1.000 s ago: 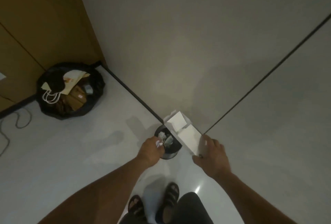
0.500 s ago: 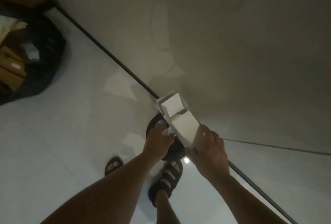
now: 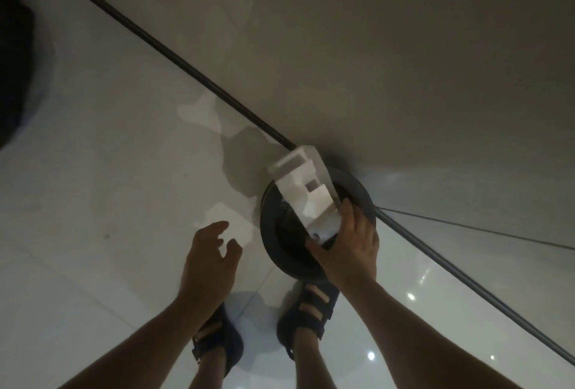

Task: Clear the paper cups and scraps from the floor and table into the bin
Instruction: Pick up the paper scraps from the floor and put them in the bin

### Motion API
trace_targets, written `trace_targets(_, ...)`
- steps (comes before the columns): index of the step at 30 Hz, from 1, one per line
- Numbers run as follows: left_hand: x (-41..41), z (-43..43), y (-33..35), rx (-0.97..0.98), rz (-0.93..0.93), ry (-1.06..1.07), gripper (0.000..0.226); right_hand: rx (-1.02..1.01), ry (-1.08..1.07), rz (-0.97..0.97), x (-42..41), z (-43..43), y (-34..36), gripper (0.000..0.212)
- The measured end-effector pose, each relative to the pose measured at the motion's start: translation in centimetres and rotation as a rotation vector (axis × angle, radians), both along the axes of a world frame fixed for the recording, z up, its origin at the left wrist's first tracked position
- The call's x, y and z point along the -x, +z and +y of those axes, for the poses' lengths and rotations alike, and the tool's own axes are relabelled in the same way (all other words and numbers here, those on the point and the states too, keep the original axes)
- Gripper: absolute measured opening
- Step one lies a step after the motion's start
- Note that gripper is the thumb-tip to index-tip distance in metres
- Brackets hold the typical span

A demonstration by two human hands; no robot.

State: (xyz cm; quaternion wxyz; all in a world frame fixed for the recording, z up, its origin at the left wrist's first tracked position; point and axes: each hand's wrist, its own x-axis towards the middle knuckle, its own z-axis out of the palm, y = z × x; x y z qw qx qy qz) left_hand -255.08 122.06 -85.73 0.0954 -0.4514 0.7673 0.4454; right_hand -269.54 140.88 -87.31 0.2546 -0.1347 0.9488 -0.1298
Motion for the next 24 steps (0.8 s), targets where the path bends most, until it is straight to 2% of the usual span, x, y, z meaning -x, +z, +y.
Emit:
trace_targets(2,-0.7,-0.5,-0.3,0.004,-0.02,0.003,0.037,0.015,0.004,0.052,-0.1,-0.8,-0.1,0.104)
trace_targets(4,-1.1,-0.9,-0.5,0.002,-0.028,0.013,0.036,0.112,0.044,0.15,0.3,-2.4,0.1,0.099)
trace_targets(7,-1.5,-0.9,-0.7,-0.022,-0.031,0.052,0.037,0.194,0.213,0.23,1.5,-4.8,0.0,0.099)
trace_targets(11,-2.0,-0.8,-0.5,-0.041,-0.02,0.07,0.037,0.151,0.433,0.21,2.8,-6.1,-0.6,0.107)
trace_targets(15,-2.6,-0.9,-0.4,-0.046,0.008,0.08,0.037,0.117,0.683,0.326,3.3,-5.5,-0.6,0.105)
trace_targets(17,-2.9,-1.0,-0.4,-0.036,-0.004,0.075,0.036,0.056,0.752,0.363,3.4,-5.3,-0.5,0.096)
trace_targets(20,-3.4,-0.7,-0.3,-0.056,0.013,0.092,0.035,-0.012,0.789,0.324,3.4,-5.1,-0.7,0.074)
trace_targets(24,-3.1,-0.3,0.5,-0.066,-0.006,0.047,0.042,-0.108,0.814,0.194,2.4,-4.2,-1.6,0.075)
